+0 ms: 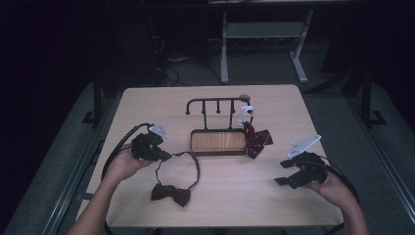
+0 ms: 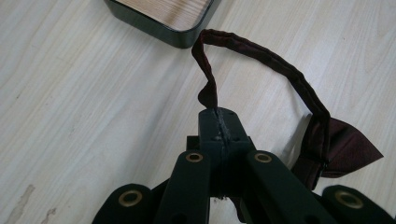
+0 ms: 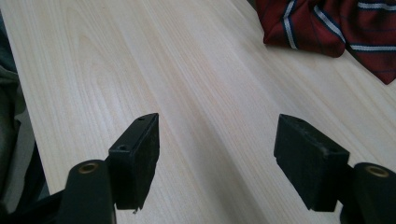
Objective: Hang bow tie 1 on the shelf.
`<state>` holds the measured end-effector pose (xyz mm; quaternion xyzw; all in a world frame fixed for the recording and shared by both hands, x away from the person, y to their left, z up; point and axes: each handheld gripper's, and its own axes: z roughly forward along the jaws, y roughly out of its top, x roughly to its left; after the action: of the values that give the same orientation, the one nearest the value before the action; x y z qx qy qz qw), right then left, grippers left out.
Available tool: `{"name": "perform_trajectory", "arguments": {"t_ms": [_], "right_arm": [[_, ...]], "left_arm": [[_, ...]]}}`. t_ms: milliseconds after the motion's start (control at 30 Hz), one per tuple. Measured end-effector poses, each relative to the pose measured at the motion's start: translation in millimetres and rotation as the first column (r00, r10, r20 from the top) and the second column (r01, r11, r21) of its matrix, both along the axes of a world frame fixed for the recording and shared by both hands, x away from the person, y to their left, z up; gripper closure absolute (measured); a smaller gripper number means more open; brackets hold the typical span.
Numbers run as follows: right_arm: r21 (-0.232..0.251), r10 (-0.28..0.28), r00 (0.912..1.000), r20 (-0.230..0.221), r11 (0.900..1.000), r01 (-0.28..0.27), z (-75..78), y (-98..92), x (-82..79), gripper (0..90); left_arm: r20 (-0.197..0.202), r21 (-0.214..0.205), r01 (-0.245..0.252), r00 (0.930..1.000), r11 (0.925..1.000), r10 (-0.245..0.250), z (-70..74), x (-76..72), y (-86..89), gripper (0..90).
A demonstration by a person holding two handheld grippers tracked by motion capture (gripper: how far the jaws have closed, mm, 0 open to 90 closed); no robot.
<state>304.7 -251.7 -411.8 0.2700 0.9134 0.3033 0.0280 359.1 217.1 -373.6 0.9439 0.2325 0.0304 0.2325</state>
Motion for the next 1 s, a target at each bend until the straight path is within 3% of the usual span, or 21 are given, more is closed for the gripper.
{"name": "perform_trajectory", "arguments": {"t_ms": [433,733,1000], "right_arm": [[-0.002,-0.005,1.0,0.004,1.0,0.005,1.8,-1.0,-0.4,30.4],[-0.009,0.001,1.0,0.0,1.0,-0.001,-0.4,1.7,0.5,30.4],[-0.011,0.001,1.0,-0.002,0.9999,-0.001,-0.9,2.0,0.5,30.0]], "left_arm": [[0.007,-0.004,0.027,0.9996,0.9996,-0.027,13.5,-5.5,-1.2,89.9],[-0.005,-0.008,0.034,0.9994,0.9994,-0.034,11.0,-1.7,-2.4,90.0],[0.014,-0.021,0.047,0.9988,0.9987,-0.046,25.4,-2.3,-5.3,90.0]]}}
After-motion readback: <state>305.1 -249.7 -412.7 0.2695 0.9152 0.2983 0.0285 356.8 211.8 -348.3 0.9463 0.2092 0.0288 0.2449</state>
